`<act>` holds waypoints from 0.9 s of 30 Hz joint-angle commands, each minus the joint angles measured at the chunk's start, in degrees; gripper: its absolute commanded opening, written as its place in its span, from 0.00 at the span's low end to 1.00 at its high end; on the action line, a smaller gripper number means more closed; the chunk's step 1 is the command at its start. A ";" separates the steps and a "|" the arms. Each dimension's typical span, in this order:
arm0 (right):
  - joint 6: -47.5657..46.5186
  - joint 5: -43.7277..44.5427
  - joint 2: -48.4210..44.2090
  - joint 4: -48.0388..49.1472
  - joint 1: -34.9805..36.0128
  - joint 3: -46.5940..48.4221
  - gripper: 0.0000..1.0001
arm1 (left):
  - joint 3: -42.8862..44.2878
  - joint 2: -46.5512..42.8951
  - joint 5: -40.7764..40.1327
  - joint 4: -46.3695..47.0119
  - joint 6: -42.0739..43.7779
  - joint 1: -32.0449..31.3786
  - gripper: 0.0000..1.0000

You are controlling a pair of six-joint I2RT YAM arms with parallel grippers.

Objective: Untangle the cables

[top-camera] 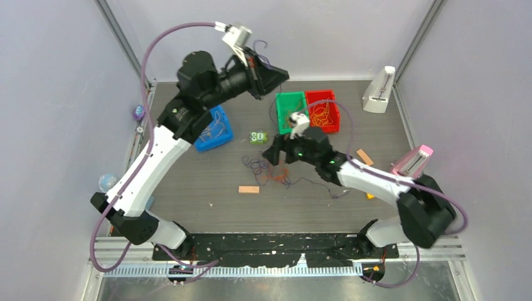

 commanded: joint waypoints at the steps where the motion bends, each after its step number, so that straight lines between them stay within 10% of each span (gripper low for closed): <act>1: -0.45 7.29 12.31 4.38 8.05 12.29 0.95 | 4.91 -2.25 8.01 4.24 -17.66 7.23 0.00; 5: 2.34 7.23 19.81 4.47 9.75 14.97 0.92 | 5.41 -2.91 13.57 12.34 -29.51 16.91 0.00; 8: 3.12 8.08 19.77 4.09 9.78 13.99 0.43 | 4.30 -4.38 15.09 13.63 -32.31 22.49 0.00; 12: 4.44 15.36 15.91 1.72 8.87 11.54 0.09 | -1.02 -8.44 14.72 13.89 -32.09 29.99 0.00; 27: 8.15 13.66 2.40 4.07 -0.30 2.57 0.06 | -24.72 -24.53 0.30 3.39 -12.38 35.61 0.00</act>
